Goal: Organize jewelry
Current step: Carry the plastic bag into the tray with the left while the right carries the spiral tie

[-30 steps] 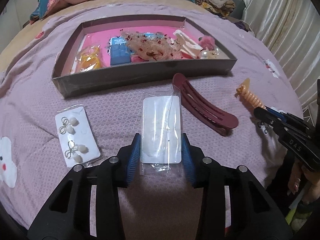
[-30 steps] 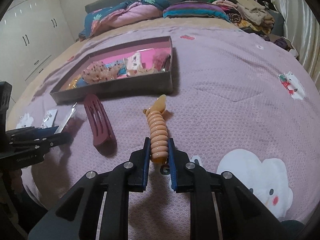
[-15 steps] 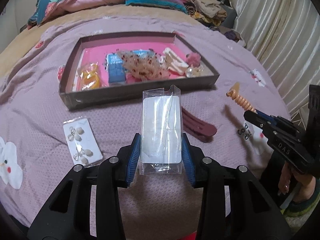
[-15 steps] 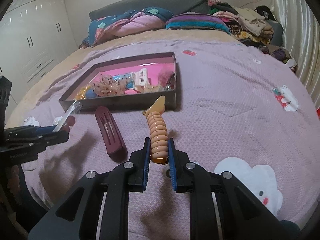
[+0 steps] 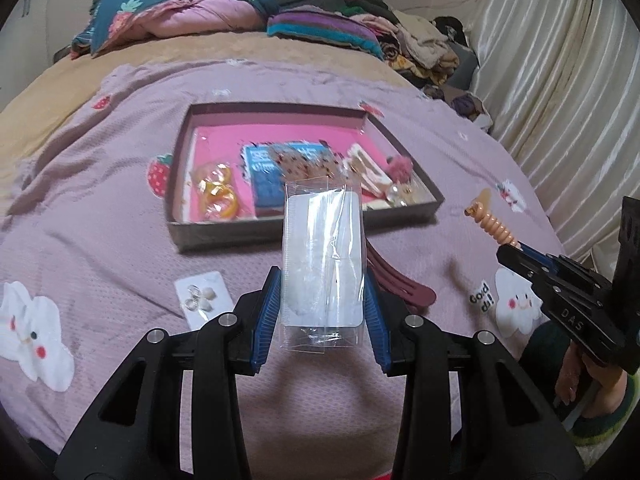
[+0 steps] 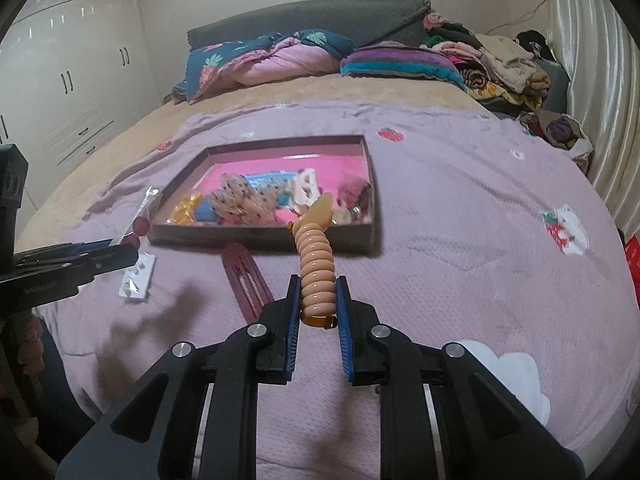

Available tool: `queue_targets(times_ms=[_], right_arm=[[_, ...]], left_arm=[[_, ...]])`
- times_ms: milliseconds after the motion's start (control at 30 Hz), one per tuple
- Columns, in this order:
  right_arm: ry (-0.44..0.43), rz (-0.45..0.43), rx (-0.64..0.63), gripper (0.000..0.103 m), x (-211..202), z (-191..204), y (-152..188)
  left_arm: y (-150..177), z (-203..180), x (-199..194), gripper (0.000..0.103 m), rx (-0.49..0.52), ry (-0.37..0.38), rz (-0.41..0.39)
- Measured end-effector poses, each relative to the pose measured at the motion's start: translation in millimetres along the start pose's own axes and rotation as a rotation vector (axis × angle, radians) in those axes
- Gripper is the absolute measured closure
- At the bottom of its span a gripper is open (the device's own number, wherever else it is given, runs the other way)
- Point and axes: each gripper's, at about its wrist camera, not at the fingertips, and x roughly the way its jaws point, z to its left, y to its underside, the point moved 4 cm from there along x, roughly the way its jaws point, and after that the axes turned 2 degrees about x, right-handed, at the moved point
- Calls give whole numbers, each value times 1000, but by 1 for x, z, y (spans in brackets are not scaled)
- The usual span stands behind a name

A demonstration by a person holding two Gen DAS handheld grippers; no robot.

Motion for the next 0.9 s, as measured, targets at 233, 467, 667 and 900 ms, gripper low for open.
queue_targets(times_ms=[233, 467, 667, 900], right_arm=[[-12, -22, -34, 87, -3, 19, -17], [-24, -37, -64, 87, -1, 37, -37], [-47, -53, -81, 87, 3, 50, -57], [-62, -80, -75, 87, 5, 56, -81]], left_arm=[[-12, 21, -14, 72, -37, -19, -41], [-25, 41, -23, 72, -72, -39, -72], [-37, 50, -24, 72, -79, -50, -87], [-56, 53, -24, 72, -75, -56, -107]])
